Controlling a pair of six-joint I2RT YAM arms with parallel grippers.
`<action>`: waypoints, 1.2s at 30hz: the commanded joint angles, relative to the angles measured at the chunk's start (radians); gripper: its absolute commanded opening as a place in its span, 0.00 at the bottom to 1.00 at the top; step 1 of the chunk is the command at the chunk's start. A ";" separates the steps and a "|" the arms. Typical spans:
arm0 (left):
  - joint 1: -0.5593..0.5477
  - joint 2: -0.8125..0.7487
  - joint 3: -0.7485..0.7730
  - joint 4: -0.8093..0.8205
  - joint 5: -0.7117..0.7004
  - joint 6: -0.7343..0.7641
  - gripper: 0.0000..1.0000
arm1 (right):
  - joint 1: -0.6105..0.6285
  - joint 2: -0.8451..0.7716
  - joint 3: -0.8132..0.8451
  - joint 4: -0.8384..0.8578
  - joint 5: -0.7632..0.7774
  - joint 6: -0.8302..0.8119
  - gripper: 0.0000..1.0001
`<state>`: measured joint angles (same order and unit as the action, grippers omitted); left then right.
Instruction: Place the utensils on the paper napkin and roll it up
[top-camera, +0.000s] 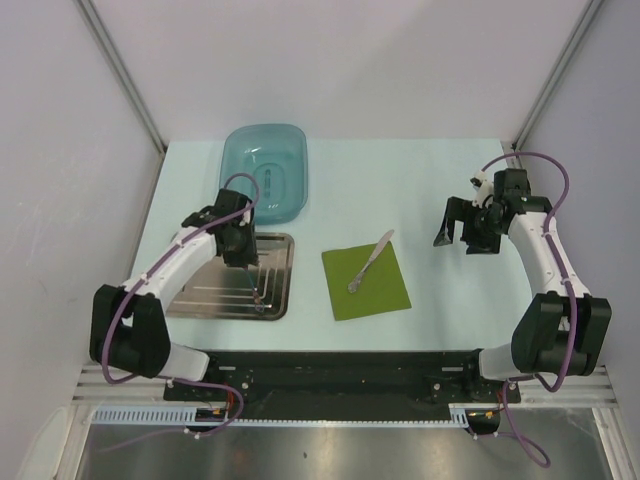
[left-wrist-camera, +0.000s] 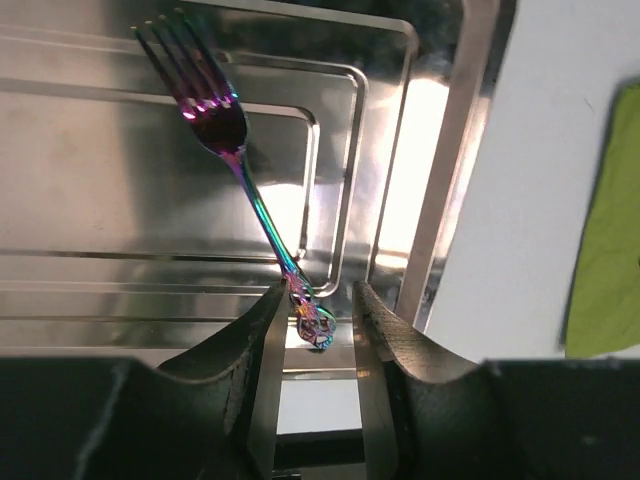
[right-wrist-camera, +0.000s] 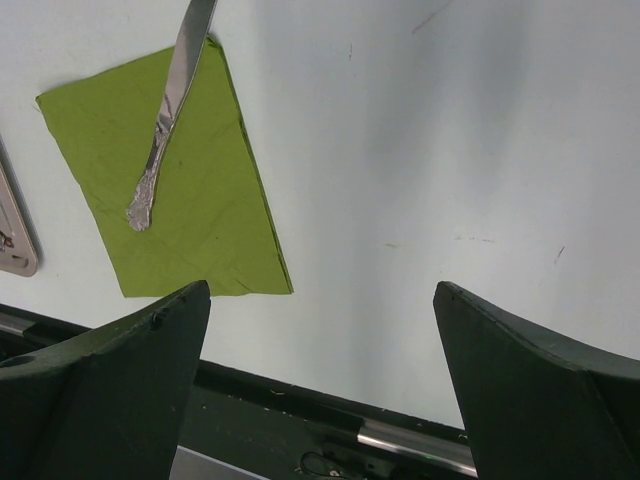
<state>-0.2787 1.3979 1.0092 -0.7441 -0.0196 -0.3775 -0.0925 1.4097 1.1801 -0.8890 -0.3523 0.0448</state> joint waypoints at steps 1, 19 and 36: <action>0.062 0.071 -0.003 0.037 -0.019 -0.050 0.35 | 0.005 -0.014 0.024 -0.007 0.013 0.000 1.00; 0.110 0.334 0.017 0.066 0.012 -0.063 0.26 | -0.003 0.025 0.029 -0.018 0.033 -0.006 1.00; 0.274 0.049 -0.008 0.009 0.012 0.031 0.00 | -0.003 -0.025 0.032 -0.019 -0.007 -0.005 1.00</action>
<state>-0.0460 1.5711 0.9848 -0.7208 -0.0055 -0.4068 -0.0937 1.4380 1.1824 -0.9070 -0.3313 0.0444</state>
